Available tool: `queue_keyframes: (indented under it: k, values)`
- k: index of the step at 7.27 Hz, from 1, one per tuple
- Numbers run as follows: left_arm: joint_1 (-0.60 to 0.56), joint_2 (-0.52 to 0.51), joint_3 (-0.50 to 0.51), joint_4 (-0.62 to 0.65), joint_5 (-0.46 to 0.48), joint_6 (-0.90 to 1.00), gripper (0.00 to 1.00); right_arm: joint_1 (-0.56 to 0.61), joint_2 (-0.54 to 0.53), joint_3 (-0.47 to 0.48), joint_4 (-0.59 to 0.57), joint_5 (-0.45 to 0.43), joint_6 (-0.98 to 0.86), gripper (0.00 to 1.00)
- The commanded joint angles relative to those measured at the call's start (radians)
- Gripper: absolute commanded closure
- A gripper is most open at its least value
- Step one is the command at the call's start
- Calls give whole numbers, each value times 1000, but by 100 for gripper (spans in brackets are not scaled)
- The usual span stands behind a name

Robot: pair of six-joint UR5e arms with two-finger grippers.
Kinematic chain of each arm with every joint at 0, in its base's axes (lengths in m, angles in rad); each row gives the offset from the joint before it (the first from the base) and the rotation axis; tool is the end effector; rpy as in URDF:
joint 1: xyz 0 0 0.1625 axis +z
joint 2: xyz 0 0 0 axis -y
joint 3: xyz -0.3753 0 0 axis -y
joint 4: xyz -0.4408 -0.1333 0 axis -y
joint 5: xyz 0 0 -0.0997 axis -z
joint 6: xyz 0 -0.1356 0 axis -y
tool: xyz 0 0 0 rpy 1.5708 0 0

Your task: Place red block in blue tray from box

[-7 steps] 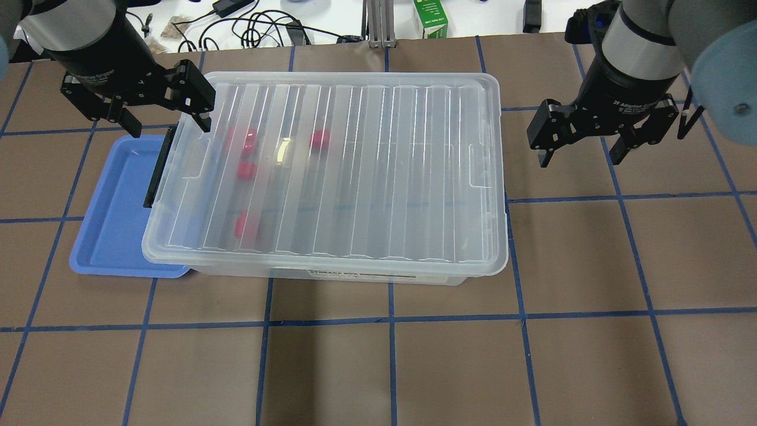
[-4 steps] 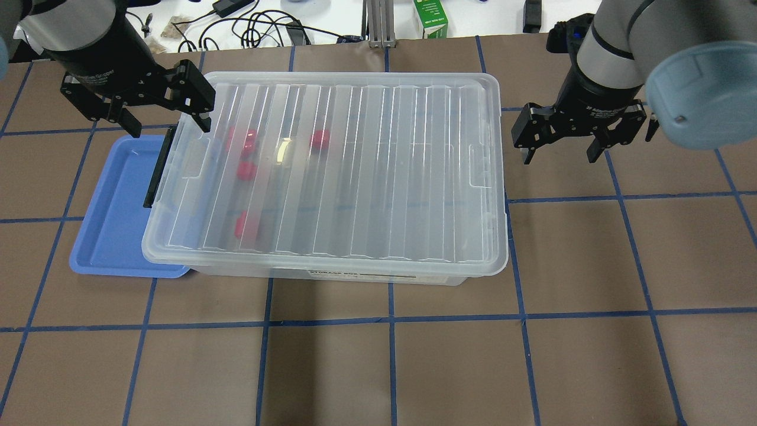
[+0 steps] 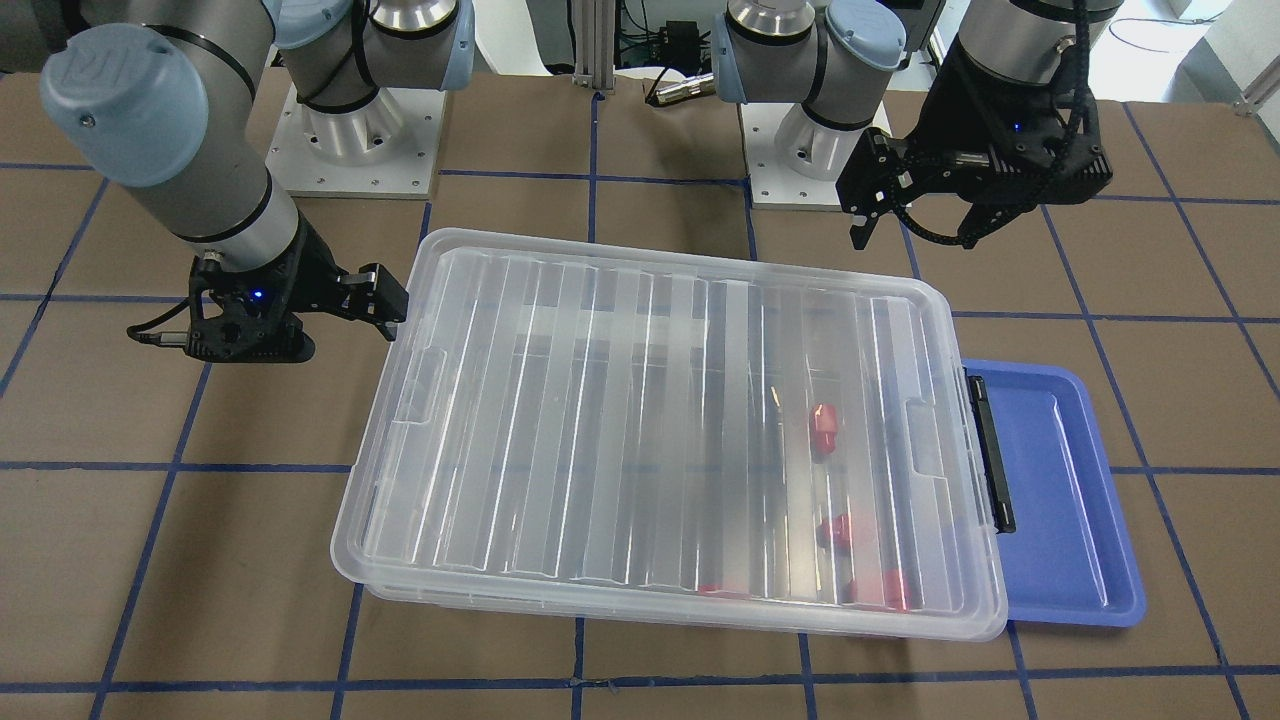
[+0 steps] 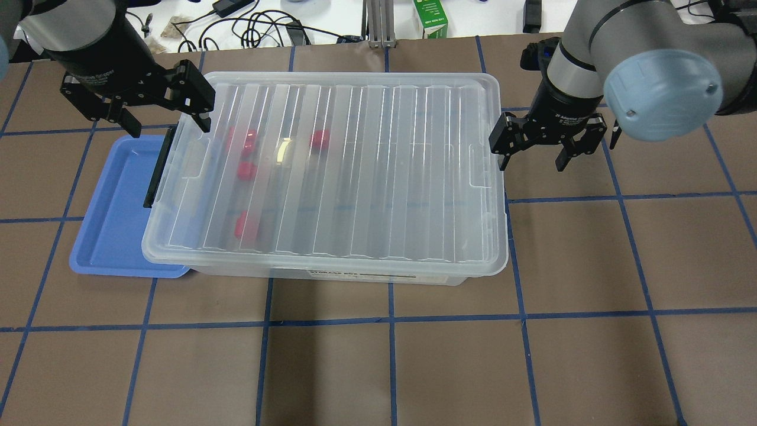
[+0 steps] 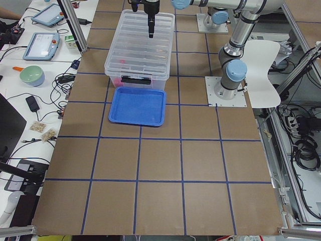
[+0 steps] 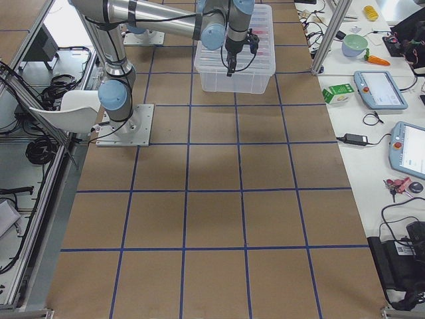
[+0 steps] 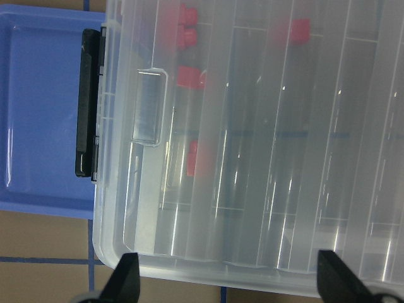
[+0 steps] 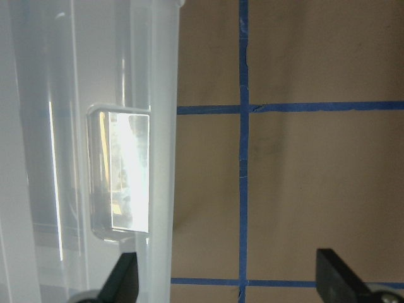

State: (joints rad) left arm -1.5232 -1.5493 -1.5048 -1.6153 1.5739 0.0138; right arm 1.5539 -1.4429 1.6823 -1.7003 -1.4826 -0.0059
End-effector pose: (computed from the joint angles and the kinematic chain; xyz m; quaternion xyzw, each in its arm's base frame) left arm -0.1072 -0.5422 0.4450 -0.0169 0.9996 -0.0214 0.0022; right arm 0.1358 -0.5628 0.2850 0.0079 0.9975 0.0544 0.0446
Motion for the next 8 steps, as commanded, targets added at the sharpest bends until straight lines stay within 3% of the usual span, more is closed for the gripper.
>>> queue_keyframes:
  k: [1, 8]
  values:
    - [0, 0, 0, 0, 0, 0, 0, 0, 45, 0, -33, 19, 0, 0]
    - [0, 0, 0, 0, -2, 0, 0, 0, 84, 0, -39, 12, -22, 0]
